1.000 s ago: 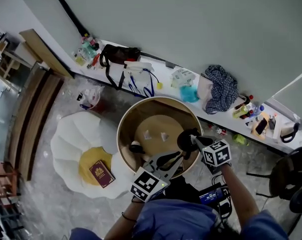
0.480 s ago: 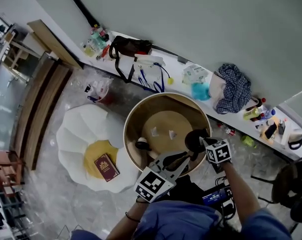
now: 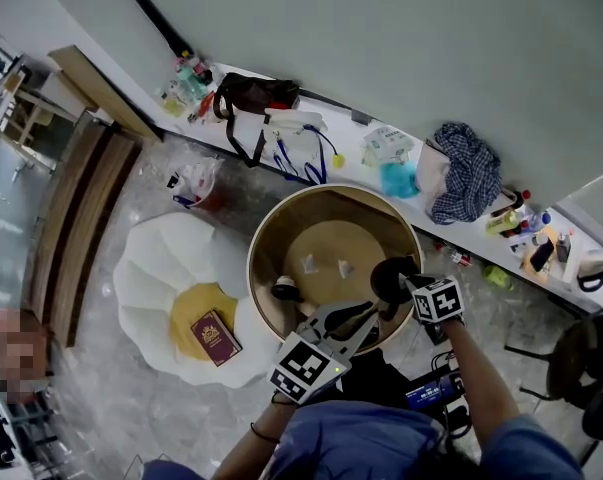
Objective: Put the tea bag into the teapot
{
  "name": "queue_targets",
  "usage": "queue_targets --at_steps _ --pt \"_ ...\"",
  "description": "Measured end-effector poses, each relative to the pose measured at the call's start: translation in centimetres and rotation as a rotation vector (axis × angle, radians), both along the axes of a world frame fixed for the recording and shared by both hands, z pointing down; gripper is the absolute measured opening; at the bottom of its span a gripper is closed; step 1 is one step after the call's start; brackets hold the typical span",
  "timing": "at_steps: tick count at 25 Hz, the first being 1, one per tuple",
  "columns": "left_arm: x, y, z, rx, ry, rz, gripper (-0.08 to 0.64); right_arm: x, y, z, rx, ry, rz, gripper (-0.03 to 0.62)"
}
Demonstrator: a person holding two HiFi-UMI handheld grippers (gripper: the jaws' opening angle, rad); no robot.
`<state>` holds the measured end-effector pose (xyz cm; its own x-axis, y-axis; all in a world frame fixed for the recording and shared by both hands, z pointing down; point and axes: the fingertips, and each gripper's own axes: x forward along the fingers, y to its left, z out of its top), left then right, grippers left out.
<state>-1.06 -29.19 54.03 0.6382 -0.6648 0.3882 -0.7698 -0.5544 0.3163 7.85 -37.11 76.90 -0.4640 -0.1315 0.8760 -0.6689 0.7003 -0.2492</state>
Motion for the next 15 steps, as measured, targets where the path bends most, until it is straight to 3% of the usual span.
queue_targets --at_steps 3,9,15 --pt "-0.3 0.2 -0.1 0.000 -0.003 0.006 0.037 0.0 -0.2 -0.8 -0.015 -0.013 0.039 0.110" --pt "-1.1 1.1 -0.1 -0.005 -0.010 0.014 0.037 0.0 -0.3 -1.9 0.002 -0.052 0.063 0.110" --pt "-1.8 2.1 -0.3 0.001 -0.009 0.021 0.037 -0.6 -0.6 -5.5 0.077 -0.101 0.074 0.109"
